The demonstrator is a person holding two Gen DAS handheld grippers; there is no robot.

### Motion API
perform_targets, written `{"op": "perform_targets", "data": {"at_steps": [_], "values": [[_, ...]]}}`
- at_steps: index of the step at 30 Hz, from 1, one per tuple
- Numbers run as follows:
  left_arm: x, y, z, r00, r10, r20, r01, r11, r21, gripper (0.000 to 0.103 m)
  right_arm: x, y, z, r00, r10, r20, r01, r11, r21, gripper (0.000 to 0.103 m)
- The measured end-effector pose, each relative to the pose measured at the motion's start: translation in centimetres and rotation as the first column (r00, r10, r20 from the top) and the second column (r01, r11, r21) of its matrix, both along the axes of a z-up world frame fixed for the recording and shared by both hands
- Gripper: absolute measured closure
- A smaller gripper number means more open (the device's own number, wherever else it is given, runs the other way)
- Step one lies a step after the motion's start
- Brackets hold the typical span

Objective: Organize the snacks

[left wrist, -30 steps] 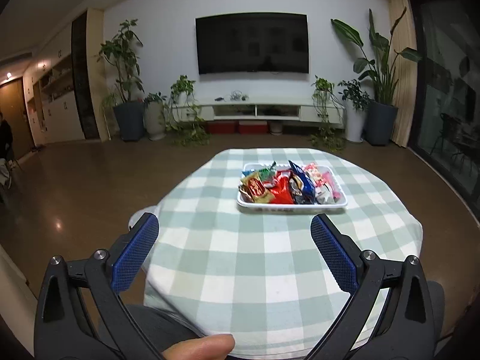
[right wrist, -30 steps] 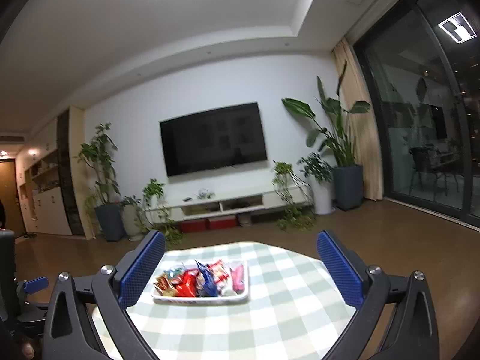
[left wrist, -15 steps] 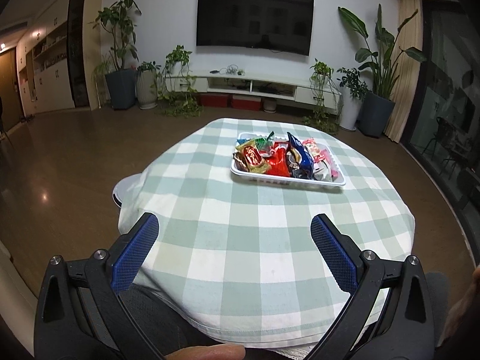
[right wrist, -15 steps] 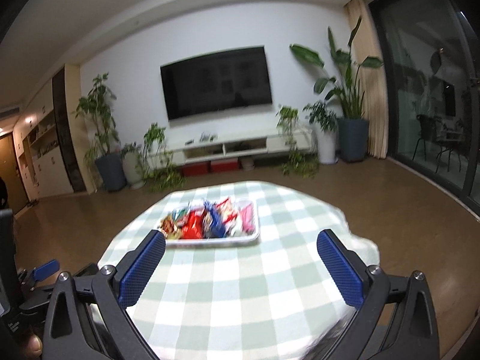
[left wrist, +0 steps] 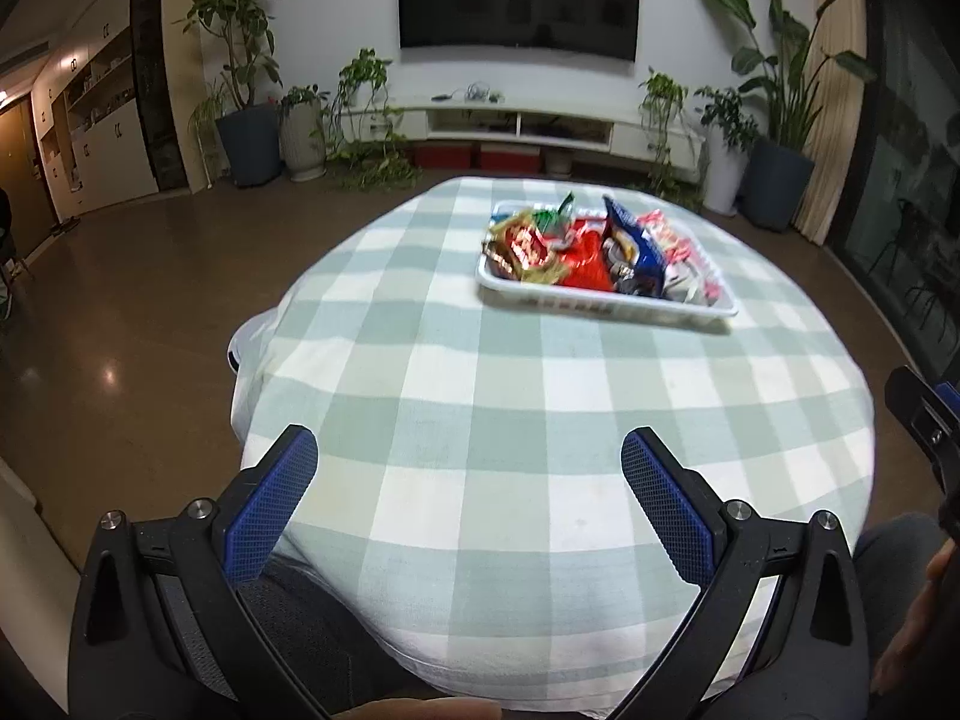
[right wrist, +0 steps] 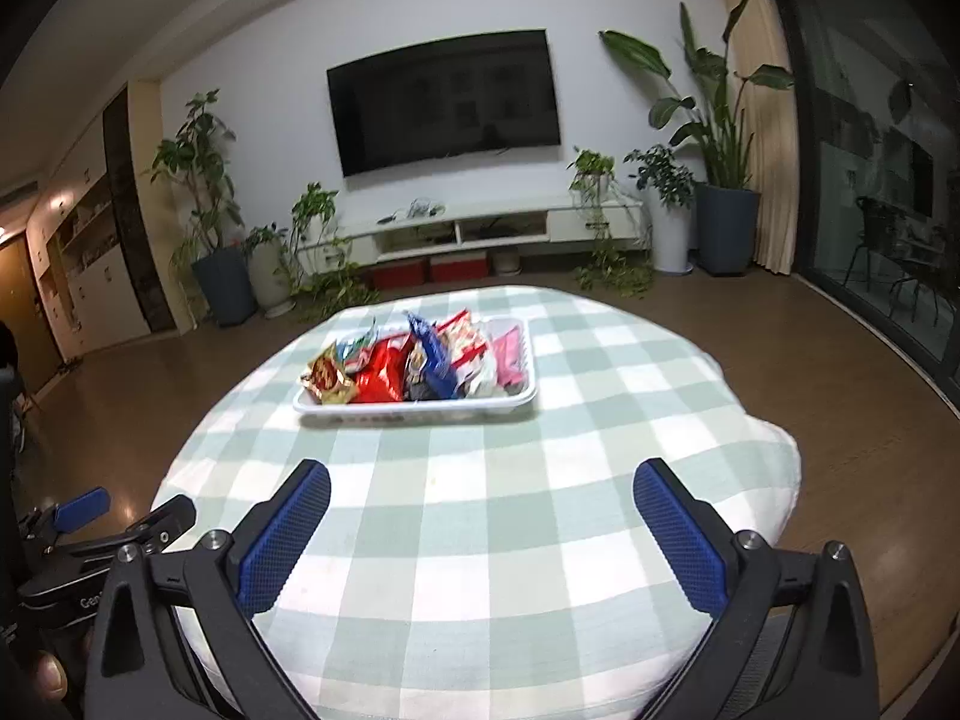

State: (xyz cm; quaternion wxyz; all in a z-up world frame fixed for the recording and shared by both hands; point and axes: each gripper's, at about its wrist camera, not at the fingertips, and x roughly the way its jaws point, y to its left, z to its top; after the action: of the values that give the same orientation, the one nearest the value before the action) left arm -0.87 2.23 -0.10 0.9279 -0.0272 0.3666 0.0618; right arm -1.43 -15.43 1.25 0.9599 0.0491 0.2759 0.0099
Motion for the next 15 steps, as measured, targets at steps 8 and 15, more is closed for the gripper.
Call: {"op": "perform_targets", "data": {"at_steps": [8,15], "values": [[1.0,-0.6,-1.9,0.999,-0.019,-0.035,0.019,1.0,0.001,0.0,1.1,0.7,-1.7,0.999,0.014,-0.04,-0.015,1.0,-0.017,0.0],[0.6,-0.8,-1.7,0.999,-0.022,-0.027,0.022,1.0,-0.007,0.0,0.9,0.9,-1.6,0.999,0.016,-0.029,-0.016,0.999,-0.029,0.0]]}}
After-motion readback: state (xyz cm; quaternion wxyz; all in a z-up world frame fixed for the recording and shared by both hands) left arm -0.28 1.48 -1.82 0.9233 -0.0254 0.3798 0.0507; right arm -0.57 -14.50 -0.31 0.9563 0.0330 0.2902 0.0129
